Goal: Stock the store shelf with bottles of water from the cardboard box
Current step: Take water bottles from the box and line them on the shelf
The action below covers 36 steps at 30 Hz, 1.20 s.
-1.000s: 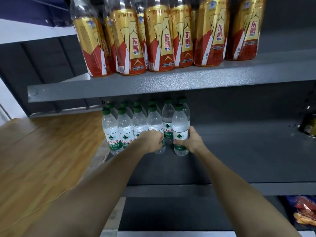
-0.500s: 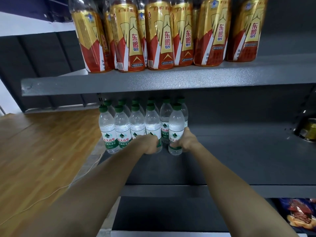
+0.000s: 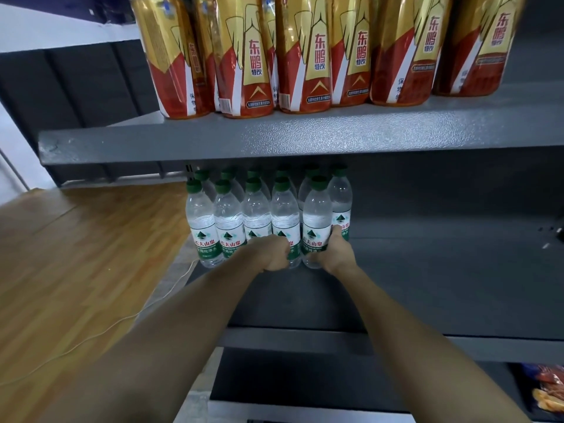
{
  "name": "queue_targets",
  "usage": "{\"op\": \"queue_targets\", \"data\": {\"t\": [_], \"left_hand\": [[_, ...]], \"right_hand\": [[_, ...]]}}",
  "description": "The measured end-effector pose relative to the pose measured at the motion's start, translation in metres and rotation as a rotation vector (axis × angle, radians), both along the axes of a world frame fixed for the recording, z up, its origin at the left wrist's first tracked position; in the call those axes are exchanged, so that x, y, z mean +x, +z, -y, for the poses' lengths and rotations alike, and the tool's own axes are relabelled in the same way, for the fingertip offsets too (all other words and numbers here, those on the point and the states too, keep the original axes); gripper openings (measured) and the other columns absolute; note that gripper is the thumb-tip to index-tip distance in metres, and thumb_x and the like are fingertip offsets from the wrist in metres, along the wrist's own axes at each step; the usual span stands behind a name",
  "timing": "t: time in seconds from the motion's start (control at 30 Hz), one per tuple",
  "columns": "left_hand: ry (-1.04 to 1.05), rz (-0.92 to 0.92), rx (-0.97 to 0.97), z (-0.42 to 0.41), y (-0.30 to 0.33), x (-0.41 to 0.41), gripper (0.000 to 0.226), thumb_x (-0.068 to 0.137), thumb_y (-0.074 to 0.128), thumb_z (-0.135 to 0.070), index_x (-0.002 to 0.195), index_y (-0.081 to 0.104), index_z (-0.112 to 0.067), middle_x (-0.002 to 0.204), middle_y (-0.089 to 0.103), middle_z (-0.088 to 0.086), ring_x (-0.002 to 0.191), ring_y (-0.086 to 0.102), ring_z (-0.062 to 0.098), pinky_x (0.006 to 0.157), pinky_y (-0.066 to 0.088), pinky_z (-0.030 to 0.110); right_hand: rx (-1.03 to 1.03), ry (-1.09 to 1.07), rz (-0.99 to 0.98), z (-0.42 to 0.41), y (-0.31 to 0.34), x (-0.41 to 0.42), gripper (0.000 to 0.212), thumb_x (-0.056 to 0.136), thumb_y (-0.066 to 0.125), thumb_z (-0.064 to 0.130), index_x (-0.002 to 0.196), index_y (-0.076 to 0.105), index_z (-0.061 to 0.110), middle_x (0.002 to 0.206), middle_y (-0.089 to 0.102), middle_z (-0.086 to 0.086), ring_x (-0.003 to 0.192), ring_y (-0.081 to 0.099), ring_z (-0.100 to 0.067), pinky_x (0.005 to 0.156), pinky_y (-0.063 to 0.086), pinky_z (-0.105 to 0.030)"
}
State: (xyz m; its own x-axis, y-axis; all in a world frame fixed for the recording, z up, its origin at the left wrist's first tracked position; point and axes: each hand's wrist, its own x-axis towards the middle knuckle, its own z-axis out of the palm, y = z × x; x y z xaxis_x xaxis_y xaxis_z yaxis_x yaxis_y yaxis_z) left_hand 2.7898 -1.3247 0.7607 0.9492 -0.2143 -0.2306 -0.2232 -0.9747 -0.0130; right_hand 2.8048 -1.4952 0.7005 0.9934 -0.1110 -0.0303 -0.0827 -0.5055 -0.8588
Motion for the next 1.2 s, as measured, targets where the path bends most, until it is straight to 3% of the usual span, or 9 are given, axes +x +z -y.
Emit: {"op": "queue_targets", "data": {"t": [0.07,0.2,0.27,0.33,0.5,0.8,0.97,1.1,1.2], "left_hand": [[0.003,-0.012,-0.009,0.001,0.000,0.002,0.021,0.086,0.051,-0.018,0.065,0.049,-0.016,0.063,0.054,0.004,0.070,0.065,0.026,0.068,0.051,0.036],[-0.001,-0.021,-0.006,0.003,-0.002,0.003,0.021,0.088,0.052,-0.022,0.069,0.053,-0.016,0.067,0.057,0.006,0.064,0.066,0.025,0.069,0.057,0.037],[-0.009,-0.017,-0.009,0.002,-0.002,0.004,0.015,0.088,0.052,-0.023,0.077,0.059,-0.017,0.071,0.058,0.006,0.061,0.064,0.023,0.064,0.054,0.035],[-0.017,-0.016,-0.022,-0.002,-0.003,0.005,0.015,0.088,0.052,-0.024,0.084,0.066,-0.018,0.071,0.060,0.005,0.060,0.065,0.022,0.061,0.052,0.031],[-0.015,-0.005,-0.050,-0.002,-0.002,0.004,0.015,0.090,0.055,-0.024,0.083,0.066,-0.016,0.068,0.060,0.005,0.059,0.065,0.021,0.061,0.052,0.031],[-0.020,0.031,-0.067,-0.008,0.006,-0.025,0.014,0.089,0.051,-0.028,0.077,0.052,-0.021,0.083,0.056,0.003,0.078,0.056,0.024,0.071,0.047,0.035],[-0.021,0.056,-0.066,-0.020,0.019,-0.056,0.006,0.086,0.051,-0.028,0.083,0.052,-0.023,0.091,0.058,0.003,0.084,0.057,0.025,0.073,0.046,0.034],[-0.048,0.048,-0.075,-0.041,0.022,-0.079,0.015,0.085,0.049,-0.028,0.071,0.051,-0.021,0.083,0.059,0.001,0.079,0.057,0.023,0.072,0.047,0.036],[-0.058,0.042,-0.078,-0.061,0.024,-0.100,0.016,0.086,0.049,-0.027,0.072,0.051,-0.019,0.081,0.059,0.002,0.077,0.057,0.023,0.069,0.045,0.034]], "right_hand": [[0.046,0.062,-0.034,0.005,0.000,0.003,0.070,0.070,0.084,0.008,0.123,0.039,0.018,0.109,0.060,0.002,0.102,0.059,-0.019,0.073,0.052,-0.019],[0.015,0.062,-0.082,-0.002,0.001,0.007,0.095,0.054,0.090,0.033,0.131,0.036,0.026,0.126,0.050,0.001,0.125,0.047,-0.024,0.106,0.045,-0.044],[-0.028,0.035,-0.088,-0.004,-0.004,0.017,0.111,0.031,0.084,0.050,0.130,0.040,0.026,0.128,0.050,-0.003,0.124,0.049,-0.028,0.106,0.045,-0.046],[-0.079,0.060,-0.064,-0.002,-0.007,0.025,0.110,0.021,0.077,0.055,0.121,0.046,0.023,0.120,0.059,-0.003,0.115,0.057,-0.027,0.099,0.051,-0.045],[-0.134,0.023,-0.065,0.000,0.005,0.017,0.075,0.061,0.091,0.024,0.117,0.041,0.017,0.112,0.064,-0.003,0.107,0.061,-0.024,0.096,0.051,-0.041],[-0.152,-0.118,-0.217,-0.021,0.021,0.011,0.093,0.070,0.083,0.029,0.142,0.030,0.003,0.133,0.049,-0.014,0.122,0.053,-0.030,0.102,0.048,-0.036],[-0.123,-0.160,-0.172,-0.031,0.027,-0.010,0.079,0.070,0.078,0.021,0.135,0.039,0.000,0.128,0.053,-0.019,0.118,0.055,-0.033,0.099,0.050,-0.038],[-0.120,-0.046,-0.166,-0.043,0.030,-0.036,0.048,0.073,0.081,0.019,0.113,0.061,0.003,0.106,0.066,-0.009,0.100,0.064,-0.026,0.084,0.052,-0.031],[-0.169,0.087,-0.185,-0.061,0.034,-0.070,0.032,0.077,0.080,0.019,0.101,0.062,0.007,0.098,0.065,-0.007,0.090,0.062,-0.023,0.079,0.051,-0.030]]}}
